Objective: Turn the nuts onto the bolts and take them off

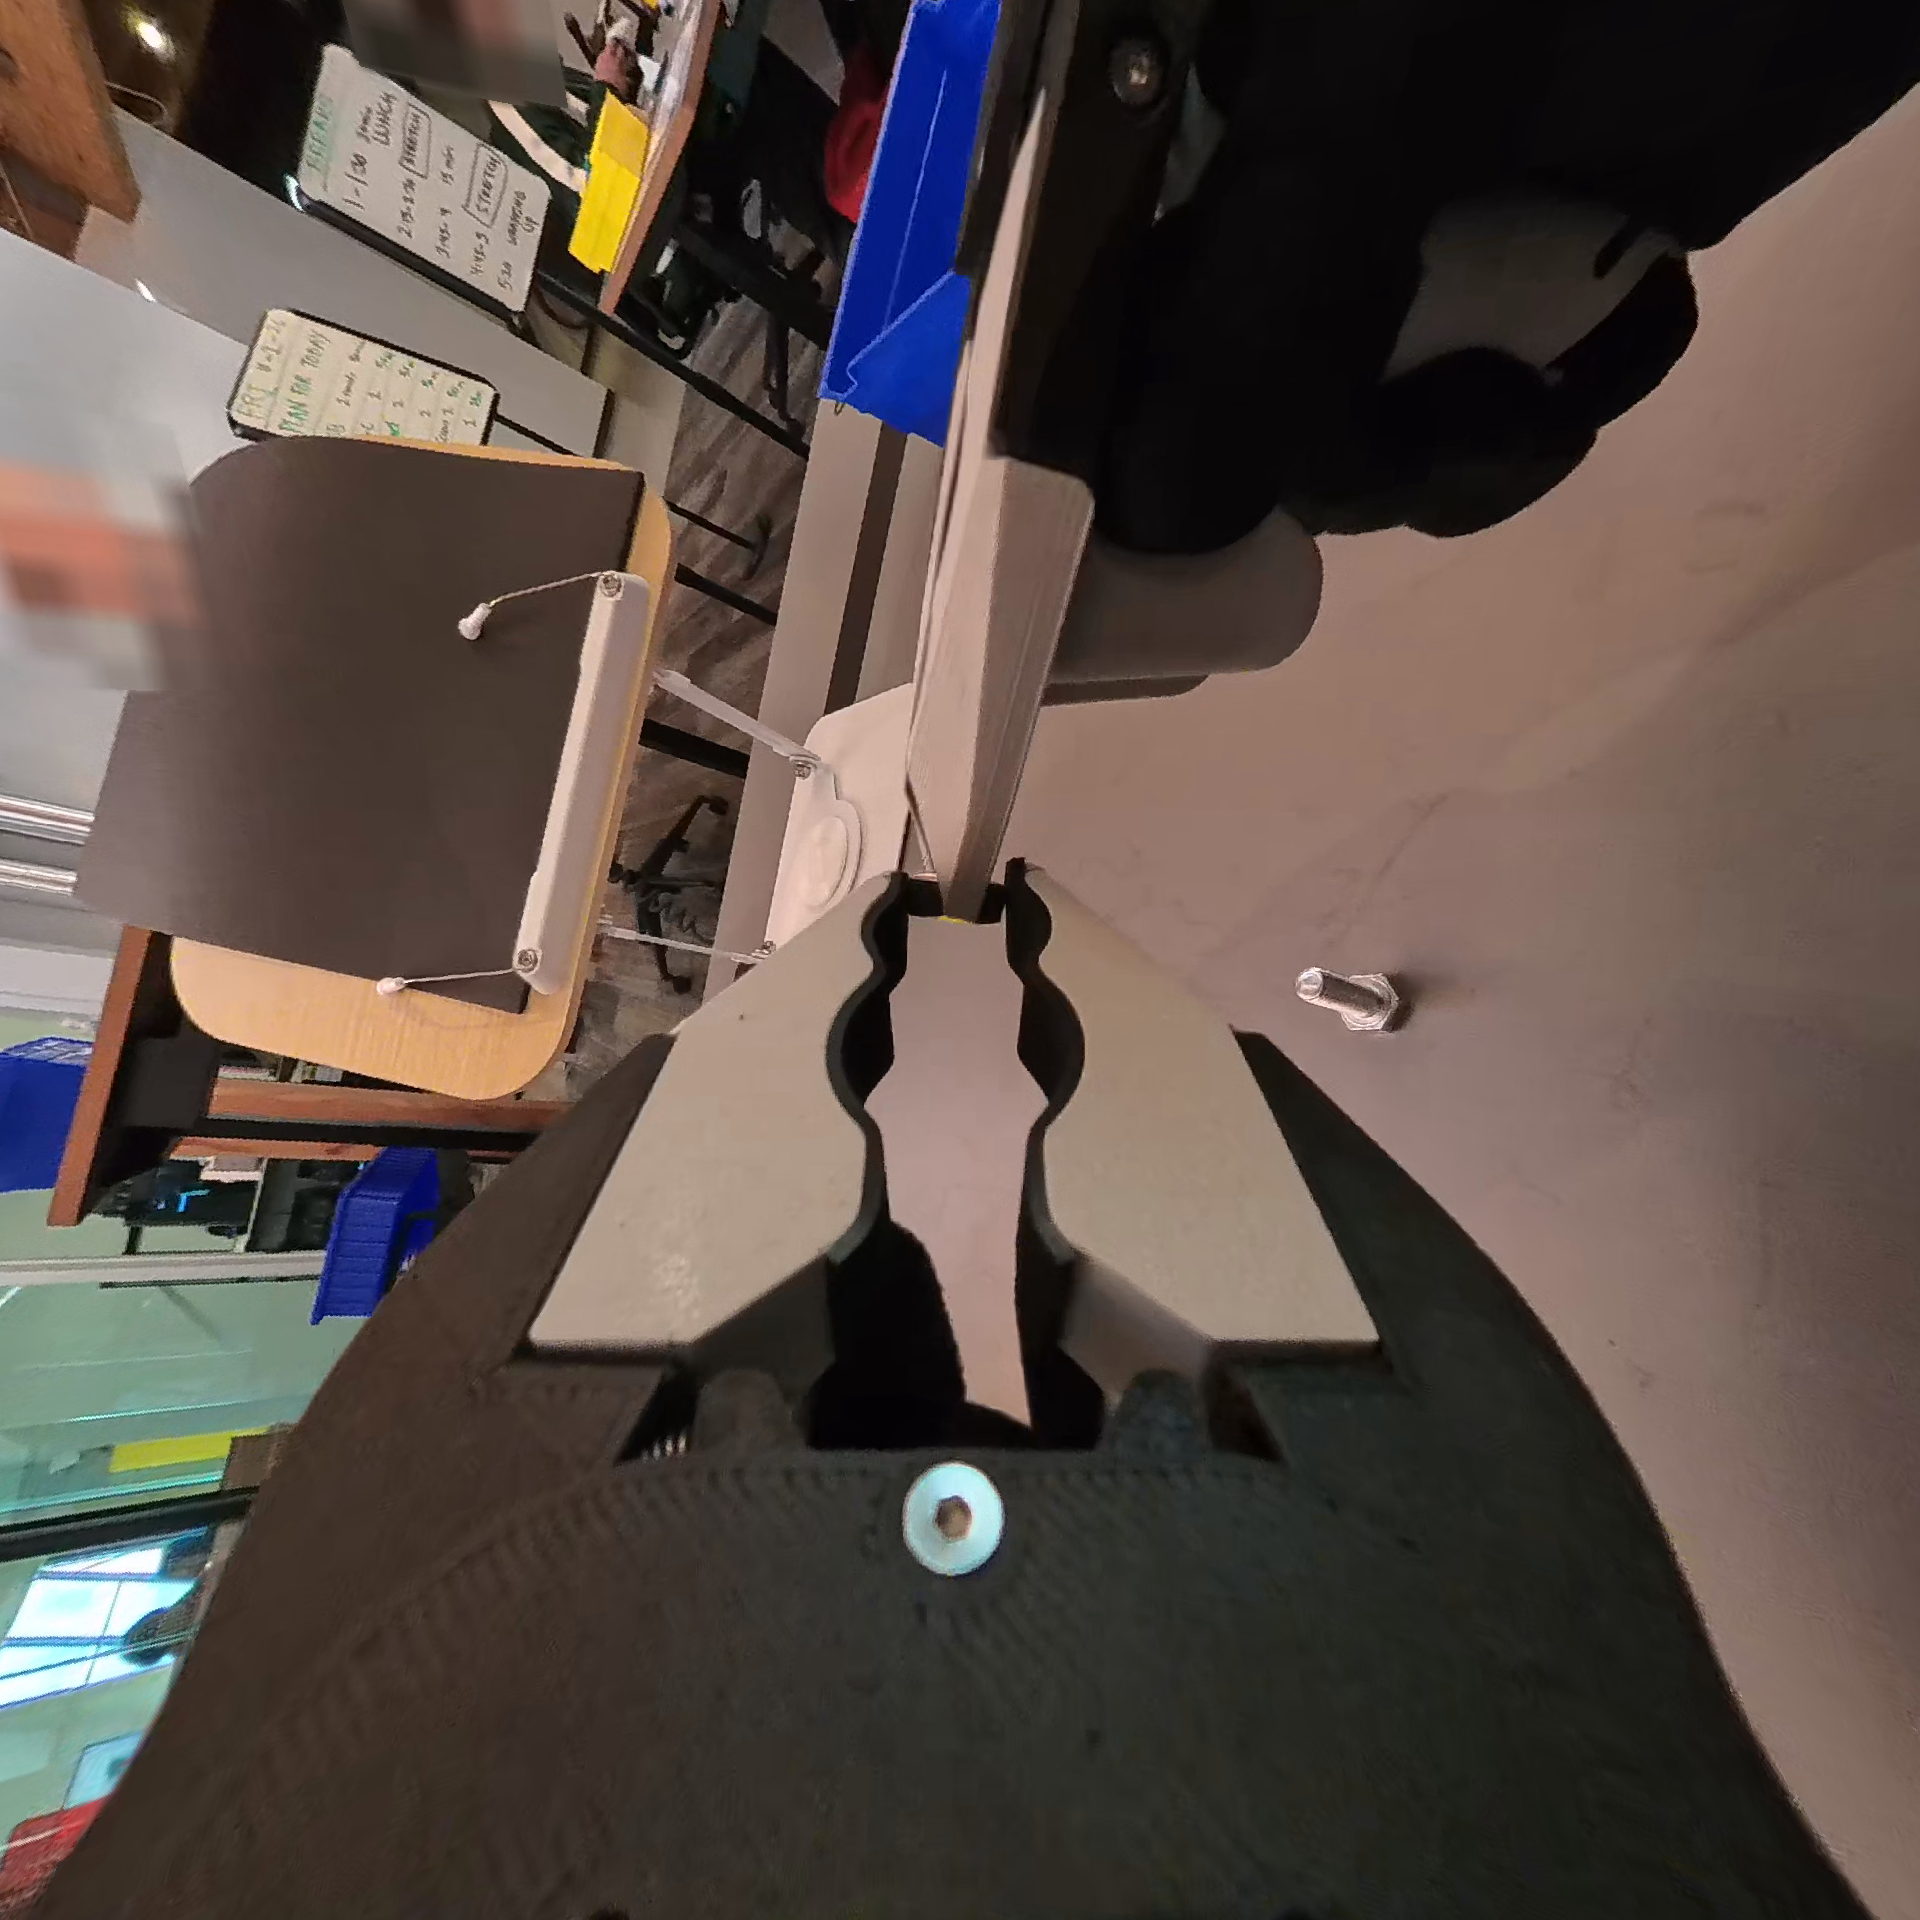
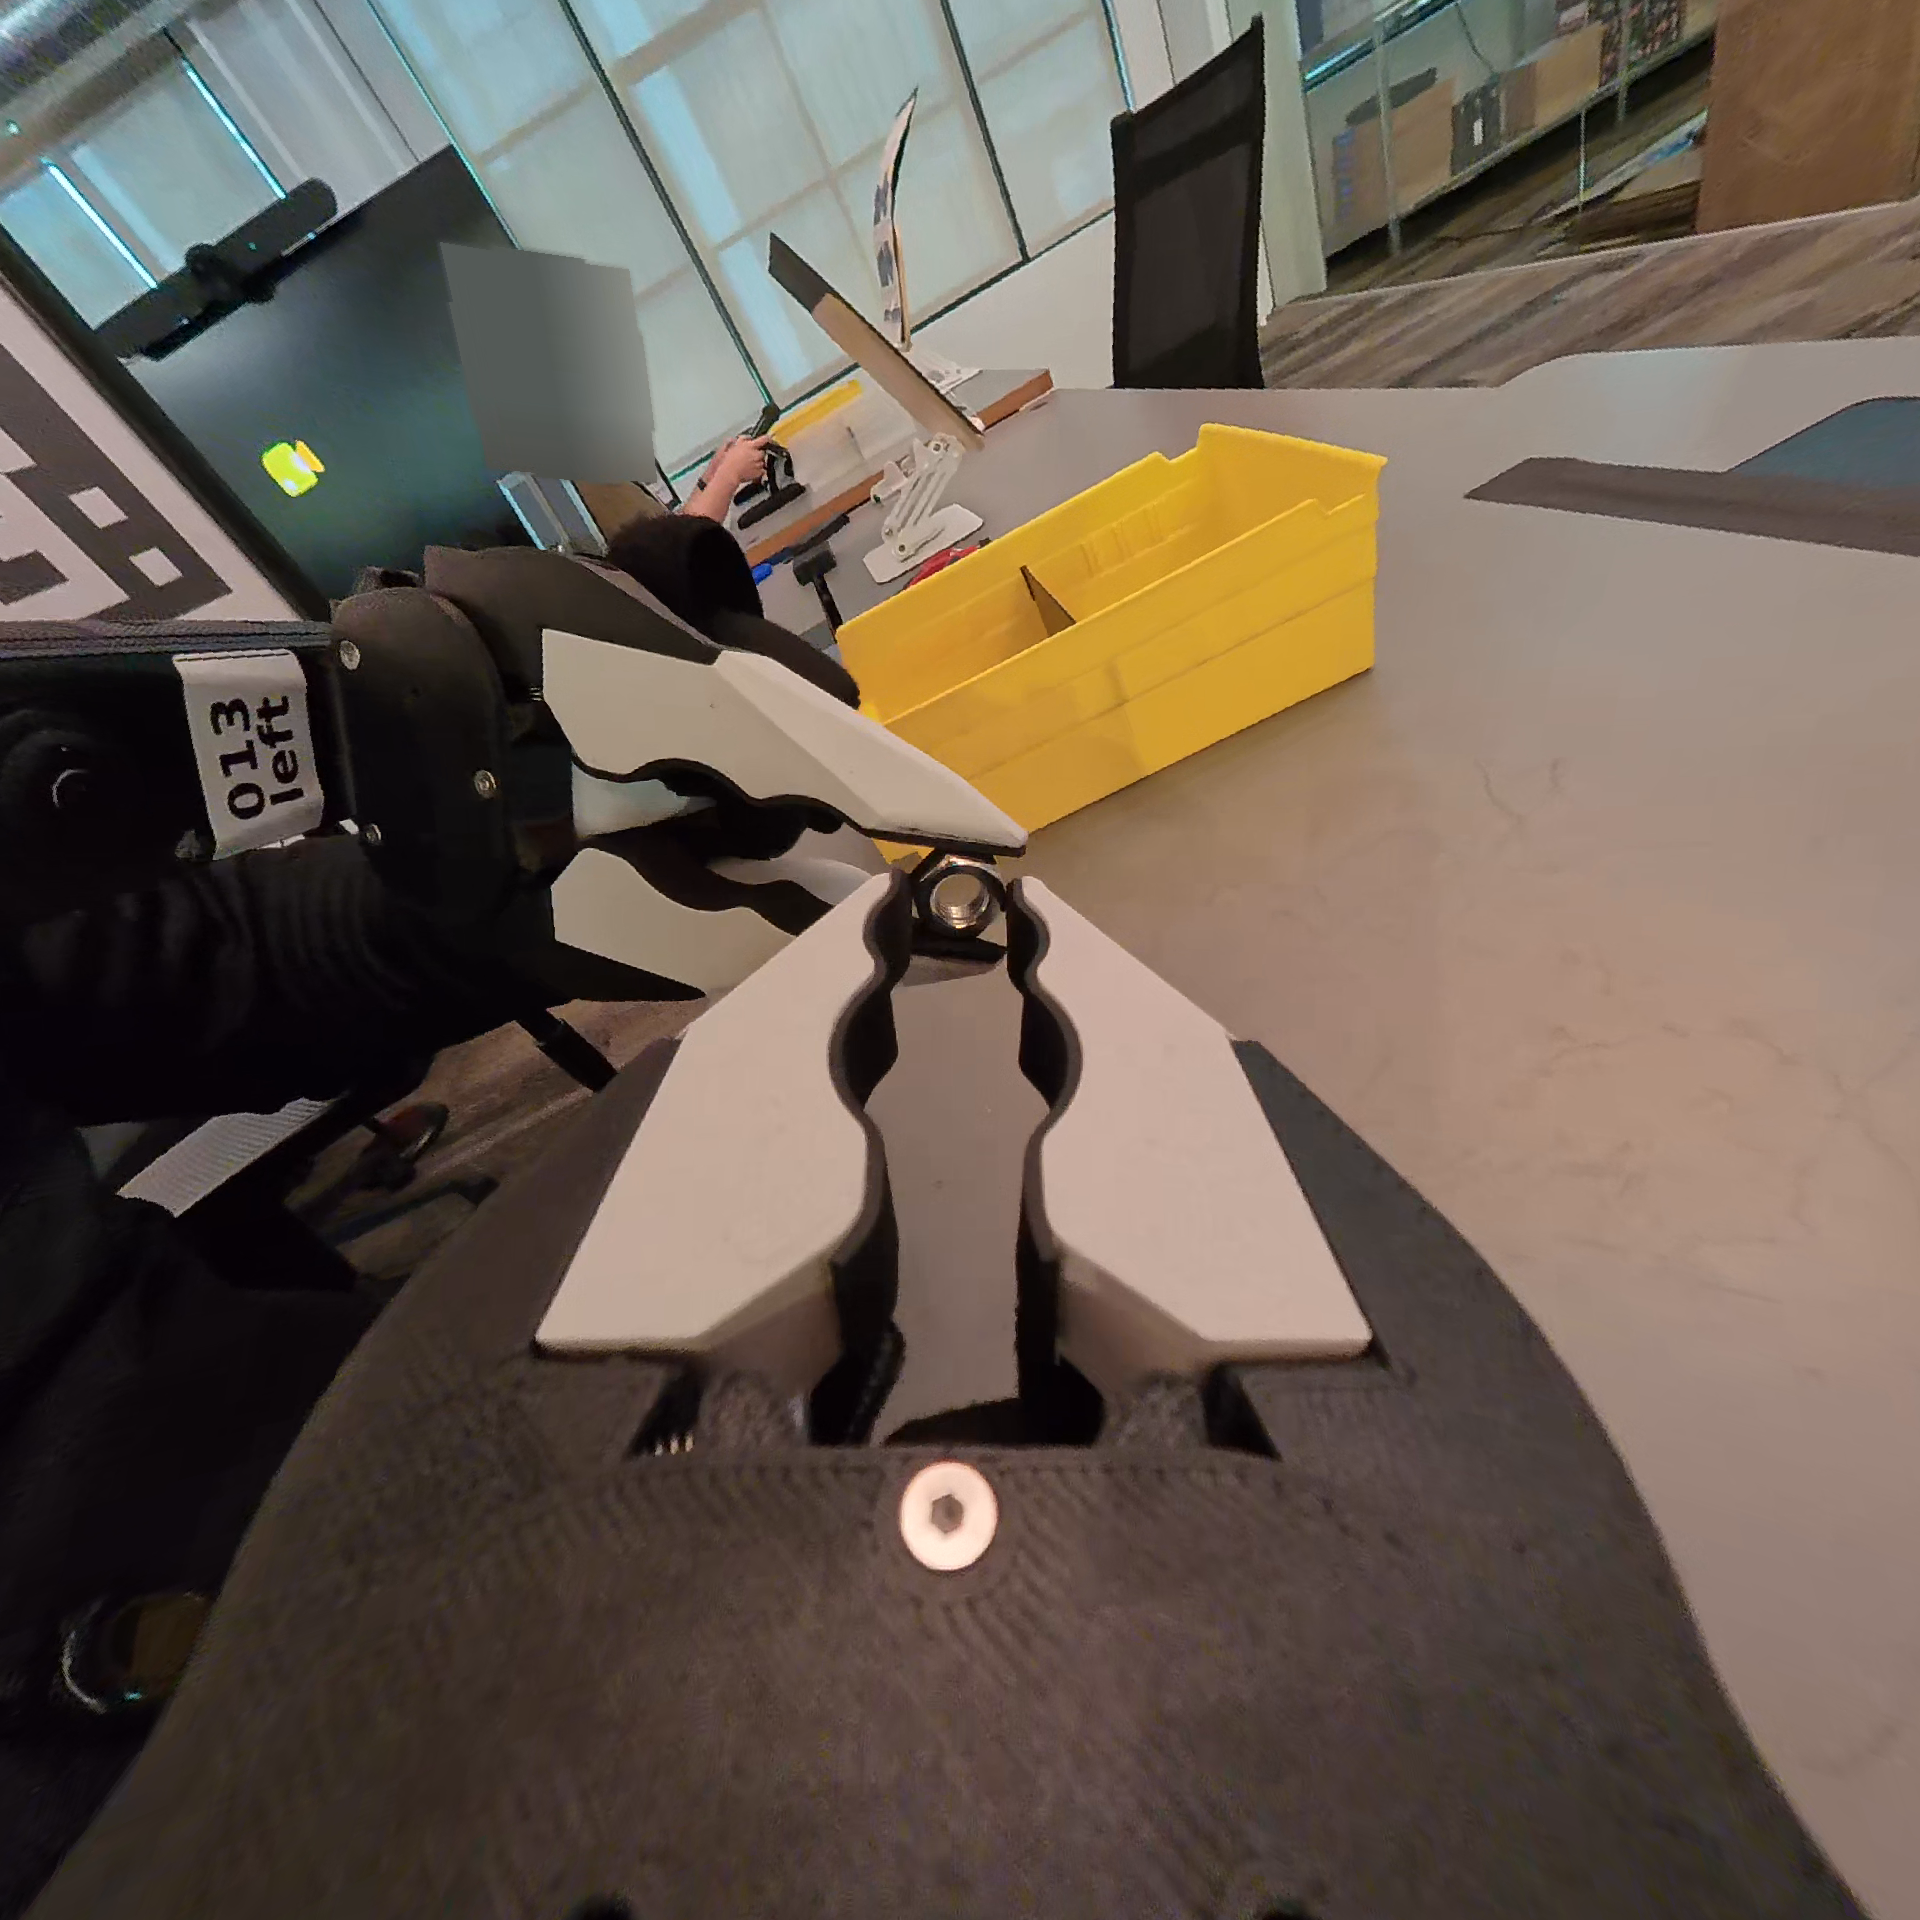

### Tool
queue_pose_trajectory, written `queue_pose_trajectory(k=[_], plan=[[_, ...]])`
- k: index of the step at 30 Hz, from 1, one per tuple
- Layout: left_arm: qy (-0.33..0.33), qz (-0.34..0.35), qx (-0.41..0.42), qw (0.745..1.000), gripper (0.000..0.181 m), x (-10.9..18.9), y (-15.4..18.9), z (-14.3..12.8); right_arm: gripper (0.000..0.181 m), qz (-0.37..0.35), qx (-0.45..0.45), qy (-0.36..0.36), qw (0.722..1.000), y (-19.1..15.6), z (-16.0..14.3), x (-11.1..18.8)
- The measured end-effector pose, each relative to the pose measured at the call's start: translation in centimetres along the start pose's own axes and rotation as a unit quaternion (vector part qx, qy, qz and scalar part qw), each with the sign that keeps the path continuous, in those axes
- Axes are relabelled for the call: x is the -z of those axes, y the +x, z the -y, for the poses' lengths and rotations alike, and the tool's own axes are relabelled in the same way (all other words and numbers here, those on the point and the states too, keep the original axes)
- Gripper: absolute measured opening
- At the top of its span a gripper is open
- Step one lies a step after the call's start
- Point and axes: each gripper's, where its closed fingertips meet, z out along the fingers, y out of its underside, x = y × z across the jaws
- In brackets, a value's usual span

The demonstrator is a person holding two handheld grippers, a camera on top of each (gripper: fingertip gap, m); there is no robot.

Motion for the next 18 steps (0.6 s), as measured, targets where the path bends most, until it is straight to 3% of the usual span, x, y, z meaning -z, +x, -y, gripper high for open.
queue_pose_trajectory(k=[13,16,18], plan=[[0.019,-0.028,0.053,0.998,0.018,-0.2,0.2,0.2,0.015,-0.007,0.029,-0.011,0.999,0.1,-0.1,0.1],[-0.004,-0.028,0.084,0.996,0.040,-0.5,0.3,-1.1,0.016,-0.026,0.023,-0.002,0.999,1.4,0.1,0.9],[-0.010,-0.061,0.137,0.989,0.041,-0.8,1.8,-2.1,0.016,-0.041,0.020,0.003,0.999,2.5,0.1,1.5]])
